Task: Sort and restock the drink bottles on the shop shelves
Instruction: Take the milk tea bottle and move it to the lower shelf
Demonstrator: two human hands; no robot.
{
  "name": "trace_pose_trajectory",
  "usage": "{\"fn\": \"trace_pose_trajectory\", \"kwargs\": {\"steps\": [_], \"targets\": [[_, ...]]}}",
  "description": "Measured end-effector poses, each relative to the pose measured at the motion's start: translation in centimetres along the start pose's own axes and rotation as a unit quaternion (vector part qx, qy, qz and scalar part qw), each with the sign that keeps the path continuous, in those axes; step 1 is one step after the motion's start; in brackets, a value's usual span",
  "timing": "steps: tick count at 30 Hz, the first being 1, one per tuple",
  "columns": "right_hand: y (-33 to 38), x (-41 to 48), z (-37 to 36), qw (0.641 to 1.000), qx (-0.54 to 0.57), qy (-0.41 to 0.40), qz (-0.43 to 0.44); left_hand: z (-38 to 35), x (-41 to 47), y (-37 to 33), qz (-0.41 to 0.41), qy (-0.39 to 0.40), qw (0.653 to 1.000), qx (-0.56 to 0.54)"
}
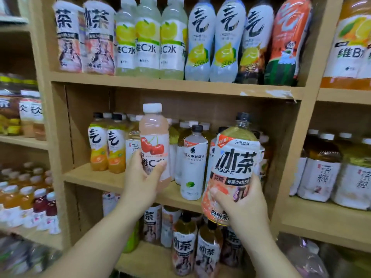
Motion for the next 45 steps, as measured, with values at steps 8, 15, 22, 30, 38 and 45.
{"fn": "trace_pose_trajectory", "kwargs": {"steps": [8, 15, 22, 30, 38, 45], "targets": [[-0.4, -1.3, -1.9, 1.0, -0.015, 0.005, -0.016, -1.3, 1.4, 7.7, 0.081, 0.054, 0.993, 0.067], [-2.1, -2.5, -2.3, 1.0, -0.008, 0.004, -0.028, -2.9, 2.8, 9.6, 0.079, 0.109, 0.986, 0.099], [-2.8, -3.7, -2.8, 0.999, 0.001, 0.025, -0.043, -1.4, 1.1, 9.9, 0.084, 0.061, 0.989, 0.107], [-6.8, -8.7, -7.8, 0.995, -0.031, 0.083, -0.049, 0.8, -9.3, 7.0, 0.143, 0.15, 0.977, -0.049], [-11.8, -12.3, -15.1, 0.979, -0.049, 0.177, -0.088, 2.0, -11.8, 10.1, 0.207, 0.236, 0.949, -0.019], [-15.1, -12.4, -17.9, 0.932, -0.124, 0.312, -0.133, 4.2, -14.3, 16.8, 0.276, 0.17, 0.946, 0.023]]}}
Point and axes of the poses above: each hand's wrist, its own x-axis towards the middle knuckle, its own z-axis out of the back of the hand, y = z × x, the point moved 6 cm from there along x, towards the middle knuckle, and after that the axes turned 2 degrees about -x, right-handed, at the moved point
